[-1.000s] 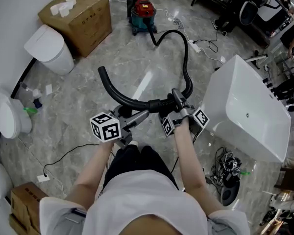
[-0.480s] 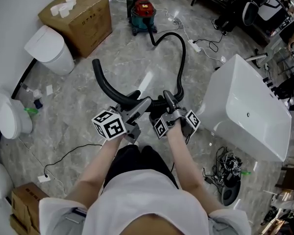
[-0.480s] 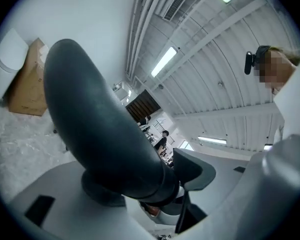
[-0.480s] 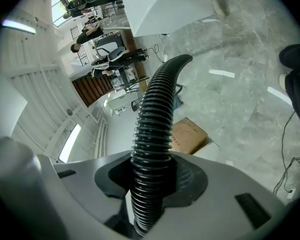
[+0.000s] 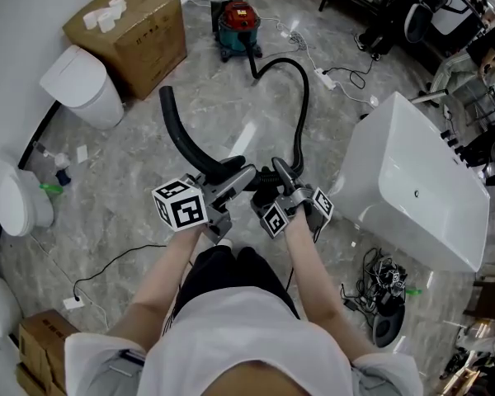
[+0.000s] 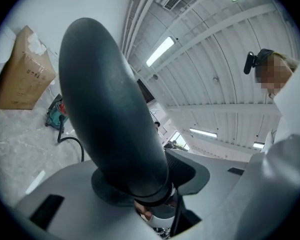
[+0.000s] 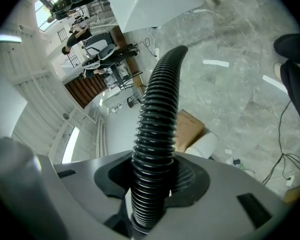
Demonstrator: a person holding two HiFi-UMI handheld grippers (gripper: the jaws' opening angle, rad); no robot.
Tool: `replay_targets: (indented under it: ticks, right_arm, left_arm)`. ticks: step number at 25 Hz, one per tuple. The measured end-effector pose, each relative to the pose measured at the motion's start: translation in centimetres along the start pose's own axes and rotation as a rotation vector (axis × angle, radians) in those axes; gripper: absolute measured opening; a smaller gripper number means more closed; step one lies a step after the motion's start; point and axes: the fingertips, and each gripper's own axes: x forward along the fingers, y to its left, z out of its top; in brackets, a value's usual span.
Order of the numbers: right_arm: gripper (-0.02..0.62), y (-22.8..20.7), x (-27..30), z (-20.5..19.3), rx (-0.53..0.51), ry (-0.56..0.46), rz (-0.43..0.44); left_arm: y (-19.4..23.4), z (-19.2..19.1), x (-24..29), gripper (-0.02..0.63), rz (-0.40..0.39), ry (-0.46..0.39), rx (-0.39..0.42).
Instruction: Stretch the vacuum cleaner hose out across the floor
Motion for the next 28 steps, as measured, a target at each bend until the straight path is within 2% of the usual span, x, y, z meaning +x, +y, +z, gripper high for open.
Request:
replay_targets:
  ticks: [6,11,14,17,23,28]
  right_arm:
    - [0.177,-0.9,0.5,-0.6,-0.06,0.089,-0.052]
    - [0.237,-1.4,0.5,-1.8,-0.152,0.171,-0.076]
    - [0.247,-1.8,0.6,-2.1,-0.144,0.204,-0.076]
    - [0.258,-2.0,0.6,-2.4,-0.133,0.219,-0.075]
    - [0.259,-2.7,-0.2,-2.1,-0.131,0.22,-0.094]
    - [0.259,-3.2,-1.0,-1.7,-0.134,0.208,-0.097]
  left_arm:
    - [0.8,0.6,-0.1,0.187,0.035,-0.008,-0.009]
    - [1.1,1.1,-0.2,0.183,0.057,-0.008,0.025]
    - [1.3,1.6,-0.2,0.179,0.061,-0.001,0.057]
    - [1.5,2.2,-0.2,0.175,0.067,-0.002,0.076]
    - [3.0,4.7,-0.9,0.16,0.132,-0.072,0.084]
    - [3.7,6.0,-1.3,0.155,0.144,-0.067,0.124]
